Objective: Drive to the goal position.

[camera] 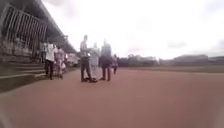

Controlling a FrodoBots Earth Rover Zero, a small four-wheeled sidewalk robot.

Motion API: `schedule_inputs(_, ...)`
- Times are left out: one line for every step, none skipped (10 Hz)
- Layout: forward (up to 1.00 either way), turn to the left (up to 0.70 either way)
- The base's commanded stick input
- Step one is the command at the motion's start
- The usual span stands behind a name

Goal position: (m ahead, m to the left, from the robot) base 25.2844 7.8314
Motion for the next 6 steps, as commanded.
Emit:
schedule_inputs(0.70,-0.34)
schedule_inputs(0.70,-0.34)
schedule_inputs(0.70,-0.34)
schedule_inputs(0.70,-0.29)
schedule_inputs(0.70,-0.24)
schedule_inputs(0.70,0.01)
